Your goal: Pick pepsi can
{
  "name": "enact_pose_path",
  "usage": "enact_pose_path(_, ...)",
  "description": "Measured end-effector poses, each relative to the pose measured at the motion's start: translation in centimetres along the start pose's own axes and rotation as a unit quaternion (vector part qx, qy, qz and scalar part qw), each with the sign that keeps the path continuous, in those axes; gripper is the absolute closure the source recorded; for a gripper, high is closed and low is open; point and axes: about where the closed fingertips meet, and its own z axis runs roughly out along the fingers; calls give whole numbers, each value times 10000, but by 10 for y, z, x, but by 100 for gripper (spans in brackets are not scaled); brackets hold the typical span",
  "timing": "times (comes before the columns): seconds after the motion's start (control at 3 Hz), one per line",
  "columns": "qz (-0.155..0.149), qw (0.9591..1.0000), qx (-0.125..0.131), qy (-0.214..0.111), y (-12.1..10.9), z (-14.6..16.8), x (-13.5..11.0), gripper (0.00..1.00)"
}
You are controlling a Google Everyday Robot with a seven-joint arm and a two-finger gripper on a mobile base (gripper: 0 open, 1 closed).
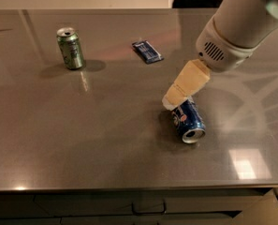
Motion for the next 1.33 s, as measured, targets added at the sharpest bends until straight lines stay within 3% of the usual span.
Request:
enact_pose_path(0.33, 744, 9970, 93, 174, 6, 22, 5, 0)
enact_pose_path(0.67, 1423, 9889, 146, 413, 12, 40, 10, 0)
enact_pose_path(1.0, 2155, 9738, 180, 702, 18, 58, 17, 0)
enact_pose_path(1.33, 2664, 9589, 217, 956, 21, 72, 25, 0)
